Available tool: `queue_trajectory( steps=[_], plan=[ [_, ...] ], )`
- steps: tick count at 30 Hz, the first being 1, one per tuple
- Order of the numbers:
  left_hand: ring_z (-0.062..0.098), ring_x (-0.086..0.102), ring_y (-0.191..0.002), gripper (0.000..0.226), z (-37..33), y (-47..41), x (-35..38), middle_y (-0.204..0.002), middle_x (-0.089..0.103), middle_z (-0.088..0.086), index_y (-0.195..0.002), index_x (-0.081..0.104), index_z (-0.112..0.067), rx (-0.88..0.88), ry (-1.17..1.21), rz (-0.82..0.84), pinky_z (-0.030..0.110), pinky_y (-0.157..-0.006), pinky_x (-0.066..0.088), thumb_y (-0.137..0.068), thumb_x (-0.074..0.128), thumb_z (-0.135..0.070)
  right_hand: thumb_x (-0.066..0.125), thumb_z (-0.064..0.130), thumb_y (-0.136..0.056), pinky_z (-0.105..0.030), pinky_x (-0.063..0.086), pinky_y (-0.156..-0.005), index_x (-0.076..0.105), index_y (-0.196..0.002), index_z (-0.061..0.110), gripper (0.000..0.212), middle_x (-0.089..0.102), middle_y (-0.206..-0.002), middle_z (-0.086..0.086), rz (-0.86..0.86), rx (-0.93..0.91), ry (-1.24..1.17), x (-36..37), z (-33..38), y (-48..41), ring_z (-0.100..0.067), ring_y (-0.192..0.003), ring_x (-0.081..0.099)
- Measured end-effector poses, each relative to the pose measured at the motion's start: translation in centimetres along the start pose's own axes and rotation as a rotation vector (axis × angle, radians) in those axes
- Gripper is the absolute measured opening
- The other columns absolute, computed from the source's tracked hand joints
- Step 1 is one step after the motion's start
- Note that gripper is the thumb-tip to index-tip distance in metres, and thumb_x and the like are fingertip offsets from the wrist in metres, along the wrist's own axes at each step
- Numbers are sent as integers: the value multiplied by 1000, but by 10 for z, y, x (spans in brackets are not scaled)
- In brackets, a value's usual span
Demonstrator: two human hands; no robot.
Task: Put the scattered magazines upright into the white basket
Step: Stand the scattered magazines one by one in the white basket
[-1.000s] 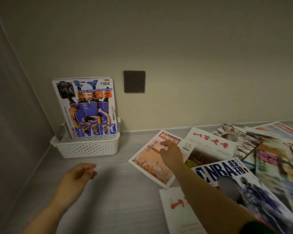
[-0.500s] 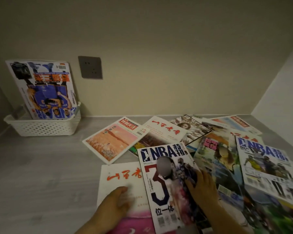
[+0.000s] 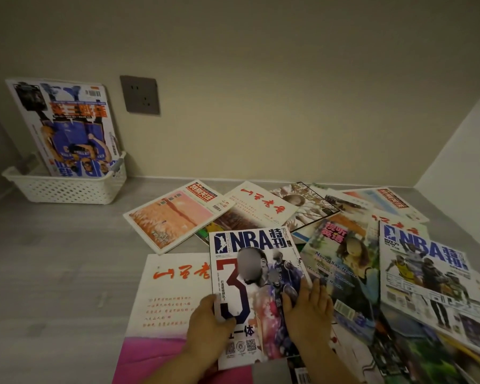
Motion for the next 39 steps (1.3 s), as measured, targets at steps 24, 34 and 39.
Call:
queue_trajectory(
  steps=[24,34,39],
  plan=[
    [7,64,-82,41,-19,-2,-81,-98,61,-5,-107,41,-32,189,216,151,12,-60,53,-89,37,4,43,6,-91,-43,48,-74,56,-86,1,15,61,-87,-23,280,220,-1278,-39,32,-23,-34,-75,59],
    [14,58,-85,42,3,-55,-221,-90,57,-12,-80,43,-29,243,122,-8,10,-54,46,-79,46,12,51,4,-86,-46,55,-76,63,-88,9,14,71,-79,-14,219,-78,-1237,-88,181,-9,-29,-73,65],
    [5,59,-73,29,13,-88,-307,-79,59,-13,-75,47,-27,265,81,-122,12,-55,46,-82,53,1,52,6,-86,-33,56,-56,66,-86,16,18,74,-64,-4,198,-178,-1312,-101,273,-7,-25,-63,67]
  ],
)
Point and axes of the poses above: each hand's wrist, its own y-axis away from the middle knuckle, its own x-axis out of the palm, z = x × y, the point moved 6 cm from there along -y, towards the middle knuckle
